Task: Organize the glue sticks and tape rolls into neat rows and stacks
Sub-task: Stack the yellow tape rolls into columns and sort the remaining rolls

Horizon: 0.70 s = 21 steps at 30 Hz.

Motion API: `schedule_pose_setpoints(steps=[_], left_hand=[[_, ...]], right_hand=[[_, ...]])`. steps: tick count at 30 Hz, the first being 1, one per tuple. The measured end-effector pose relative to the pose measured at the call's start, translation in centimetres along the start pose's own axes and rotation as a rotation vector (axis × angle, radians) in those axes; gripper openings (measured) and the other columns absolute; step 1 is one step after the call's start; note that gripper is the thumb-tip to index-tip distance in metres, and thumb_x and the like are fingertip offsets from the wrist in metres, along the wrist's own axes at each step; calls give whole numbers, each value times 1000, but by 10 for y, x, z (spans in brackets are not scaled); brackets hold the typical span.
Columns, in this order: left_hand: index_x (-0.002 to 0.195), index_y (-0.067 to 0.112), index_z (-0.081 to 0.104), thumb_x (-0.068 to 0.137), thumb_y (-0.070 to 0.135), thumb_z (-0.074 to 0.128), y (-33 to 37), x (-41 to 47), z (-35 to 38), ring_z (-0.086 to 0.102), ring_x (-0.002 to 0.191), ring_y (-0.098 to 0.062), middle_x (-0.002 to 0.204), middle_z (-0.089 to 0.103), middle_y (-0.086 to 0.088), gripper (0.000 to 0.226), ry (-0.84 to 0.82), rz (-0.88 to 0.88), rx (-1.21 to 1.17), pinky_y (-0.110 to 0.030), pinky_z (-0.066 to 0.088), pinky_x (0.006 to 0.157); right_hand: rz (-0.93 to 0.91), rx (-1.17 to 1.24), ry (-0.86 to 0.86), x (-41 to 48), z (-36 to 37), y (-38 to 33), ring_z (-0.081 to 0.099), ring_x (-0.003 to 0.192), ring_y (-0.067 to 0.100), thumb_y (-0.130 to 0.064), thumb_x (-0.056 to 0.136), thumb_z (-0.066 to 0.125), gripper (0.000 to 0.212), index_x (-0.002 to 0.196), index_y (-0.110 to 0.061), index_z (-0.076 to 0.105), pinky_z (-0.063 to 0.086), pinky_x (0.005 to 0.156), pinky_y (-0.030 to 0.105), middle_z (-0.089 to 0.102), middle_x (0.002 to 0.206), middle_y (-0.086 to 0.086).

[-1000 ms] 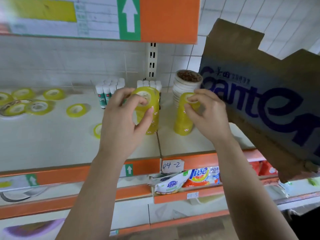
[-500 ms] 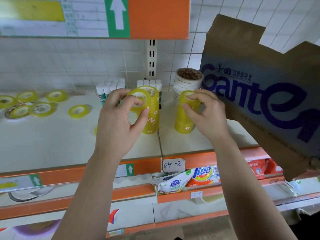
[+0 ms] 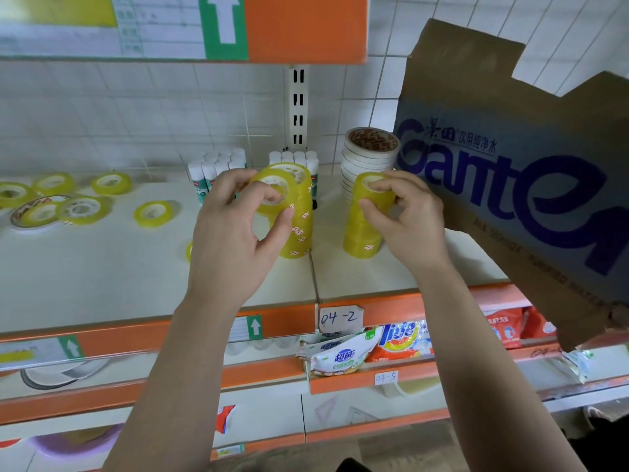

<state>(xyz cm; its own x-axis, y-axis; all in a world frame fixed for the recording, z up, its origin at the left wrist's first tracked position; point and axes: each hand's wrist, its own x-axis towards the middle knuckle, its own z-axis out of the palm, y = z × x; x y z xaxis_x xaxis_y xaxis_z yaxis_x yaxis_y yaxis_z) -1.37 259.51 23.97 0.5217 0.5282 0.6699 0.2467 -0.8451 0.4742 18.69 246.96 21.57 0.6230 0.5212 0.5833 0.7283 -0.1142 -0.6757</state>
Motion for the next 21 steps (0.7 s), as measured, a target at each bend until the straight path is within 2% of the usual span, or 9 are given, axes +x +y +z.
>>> schedule_pose_setpoints(steps=[3, 5, 10, 14, 21], left_hand=[[95, 10, 69, 87, 31, 63, 0, -1, -1, 59, 106, -24, 115, 58, -10, 24, 2, 4, 5, -28, 44, 87], [95, 10, 69, 87, 31, 64, -1, -3, -1, 58, 107, -22, 114, 58, -9, 23, 5, 7, 8, -24, 41, 86], [95, 10, 70, 86, 30, 64, -3, -5, -4, 58, 104, -21, 113, 58, -9, 23, 9, -5, 8, -23, 42, 84], [95, 10, 70, 87, 31, 64, -4, -7, -4, 59, 104, -21, 113, 58, -9, 23, 15, -4, 0, -24, 43, 85], [94, 10, 69, 86, 29, 65, -2, -8, -3, 57, 105, -19, 113, 57, -8, 20, 16, -5, -4, -20, 40, 86]], right_hand=[[-11, 9, -14, 0, 0, 0, 52, 104, -6, -25, 80, 73, 22, 101, -16, 70, 46, 90, 23, 59, 107, -14], [-11, 9, -10, 0, 0, -1, 52, 104, -6, -27, 81, 71, 23, 101, -16, 69, 45, 89, 22, 57, 106, -16], [20, 11, -9, -2, 1, -4, 54, 104, 2, -41, 79, 70, 32, 103, -20, 69, 49, 90, 30, 57, 103, -21], [64, 9, -15, -5, 3, -5, 58, 99, 7, -40, 77, 72, 33, 106, -25, 67, 52, 87, 39, 55, 98, -28], [123, 36, -23, -4, 4, -4, 61, 97, 12, -39, 77, 70, 31, 106, -28, 66, 53, 85, 43, 64, 100, -15]])
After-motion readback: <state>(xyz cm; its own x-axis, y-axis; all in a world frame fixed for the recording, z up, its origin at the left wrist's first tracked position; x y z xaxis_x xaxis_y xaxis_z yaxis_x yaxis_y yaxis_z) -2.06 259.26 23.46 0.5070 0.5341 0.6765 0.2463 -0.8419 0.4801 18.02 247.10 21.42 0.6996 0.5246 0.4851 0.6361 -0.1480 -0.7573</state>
